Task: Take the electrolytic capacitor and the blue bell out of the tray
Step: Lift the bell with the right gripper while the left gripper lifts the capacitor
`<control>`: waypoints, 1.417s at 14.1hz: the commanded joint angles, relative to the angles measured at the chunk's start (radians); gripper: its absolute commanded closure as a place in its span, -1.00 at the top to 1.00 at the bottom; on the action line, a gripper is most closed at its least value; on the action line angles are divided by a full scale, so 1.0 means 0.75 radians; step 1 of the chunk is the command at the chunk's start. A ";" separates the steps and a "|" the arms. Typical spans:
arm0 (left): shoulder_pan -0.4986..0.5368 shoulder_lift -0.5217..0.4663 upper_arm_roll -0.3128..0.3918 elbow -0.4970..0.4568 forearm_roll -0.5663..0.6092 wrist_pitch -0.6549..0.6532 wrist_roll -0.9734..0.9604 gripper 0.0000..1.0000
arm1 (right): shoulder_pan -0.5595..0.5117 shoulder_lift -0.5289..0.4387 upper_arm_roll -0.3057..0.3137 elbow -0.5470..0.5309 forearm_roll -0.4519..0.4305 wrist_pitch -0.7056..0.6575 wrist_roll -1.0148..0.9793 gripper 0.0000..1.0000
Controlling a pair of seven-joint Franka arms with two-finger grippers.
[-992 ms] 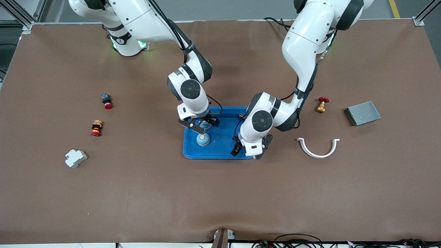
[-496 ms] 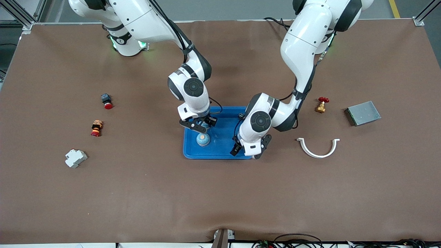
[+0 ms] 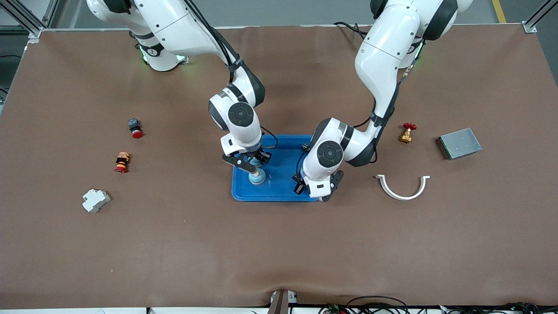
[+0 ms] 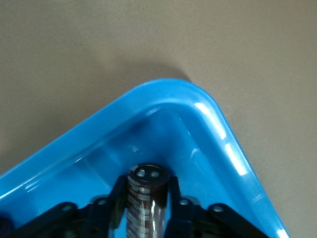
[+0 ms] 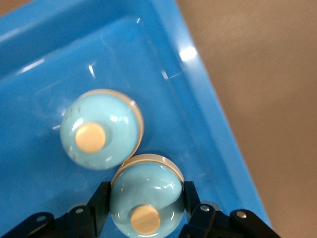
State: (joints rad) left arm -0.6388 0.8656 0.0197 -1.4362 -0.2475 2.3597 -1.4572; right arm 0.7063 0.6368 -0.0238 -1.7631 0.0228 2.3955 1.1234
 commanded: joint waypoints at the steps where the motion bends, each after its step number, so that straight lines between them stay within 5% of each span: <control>1: -0.013 0.002 0.013 0.023 0.017 0.008 -0.049 -1.00 | -0.127 -0.055 0.072 0.076 0.069 -0.177 -0.119 -1.00; 5: -0.013 -0.049 0.013 0.025 0.019 -0.023 -0.051 -1.00 | -0.324 -0.202 0.069 0.064 0.184 -0.428 -0.519 -1.00; 8: 0.007 -0.099 0.015 0.017 0.033 -0.046 -0.035 -1.00 | -0.399 -0.327 0.046 -0.040 0.113 -0.449 -0.716 -1.00; 13: 0.105 -0.278 0.006 -0.032 0.107 -0.336 0.212 -1.00 | -0.486 -0.471 0.046 -0.234 -0.049 -0.402 -0.833 -1.00; 20: 0.332 -0.659 0.011 -0.522 0.111 -0.359 0.886 -1.00 | -0.590 -0.585 0.046 -0.571 -0.047 -0.063 -1.027 -1.00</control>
State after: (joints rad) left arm -0.4399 0.5063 0.0329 -1.6553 -0.1789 2.0822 -0.9250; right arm 0.2799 0.2699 -0.0053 -2.0694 0.0002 2.2654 0.3722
